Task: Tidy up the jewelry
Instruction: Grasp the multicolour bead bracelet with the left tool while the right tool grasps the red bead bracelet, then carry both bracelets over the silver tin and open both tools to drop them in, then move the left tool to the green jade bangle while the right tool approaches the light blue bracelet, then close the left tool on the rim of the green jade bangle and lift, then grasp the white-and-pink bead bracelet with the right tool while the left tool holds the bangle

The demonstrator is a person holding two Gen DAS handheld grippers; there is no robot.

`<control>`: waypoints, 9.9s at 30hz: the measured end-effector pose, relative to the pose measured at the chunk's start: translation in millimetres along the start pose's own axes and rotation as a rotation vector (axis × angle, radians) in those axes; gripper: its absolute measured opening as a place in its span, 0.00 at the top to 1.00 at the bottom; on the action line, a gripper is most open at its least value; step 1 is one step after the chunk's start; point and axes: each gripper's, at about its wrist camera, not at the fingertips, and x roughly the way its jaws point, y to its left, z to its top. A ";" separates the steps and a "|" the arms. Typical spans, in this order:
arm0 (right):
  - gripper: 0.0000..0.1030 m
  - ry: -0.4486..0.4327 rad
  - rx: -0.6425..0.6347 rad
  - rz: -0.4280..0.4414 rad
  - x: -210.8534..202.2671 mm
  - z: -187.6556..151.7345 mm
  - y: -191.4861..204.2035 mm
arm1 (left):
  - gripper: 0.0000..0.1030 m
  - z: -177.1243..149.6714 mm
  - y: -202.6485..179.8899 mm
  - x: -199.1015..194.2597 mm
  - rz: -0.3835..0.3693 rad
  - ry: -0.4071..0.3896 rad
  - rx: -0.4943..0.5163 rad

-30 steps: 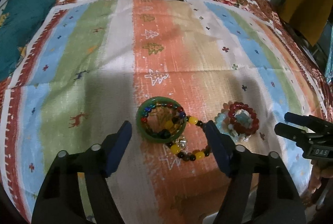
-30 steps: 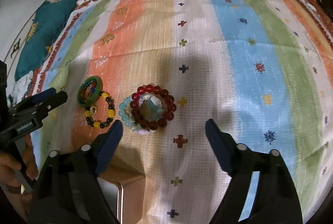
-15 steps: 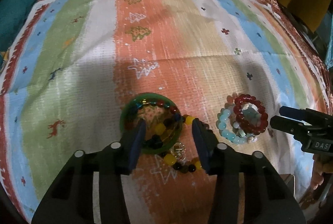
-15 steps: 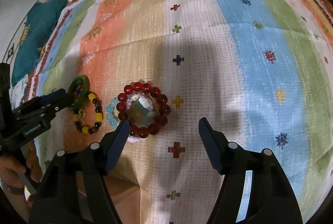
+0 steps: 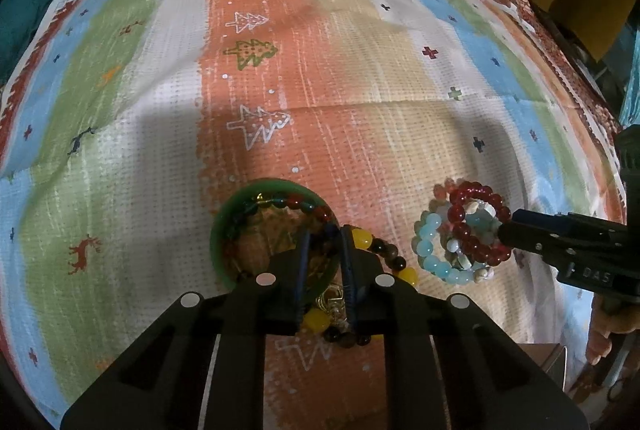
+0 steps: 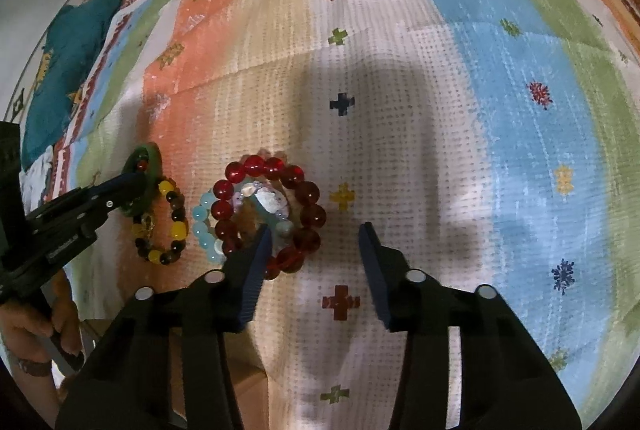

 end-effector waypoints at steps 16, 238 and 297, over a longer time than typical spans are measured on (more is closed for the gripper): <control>0.86 0.001 -0.024 0.038 -8.2 -1.7 2.9 | 0.91 4.0 1.2 -19.5 -0.011 -0.038 -0.024; 0.89 -0.025 -0.266 -0.122 3.4 -1.5 47.2 | 0.93 -12.7 54.7 1.5 0.113 -0.011 -0.215; 0.73 -0.063 -0.271 -0.133 -29.4 -10.3 56.4 | 0.91 -26.7 19.1 -80.6 0.063 -0.150 -0.178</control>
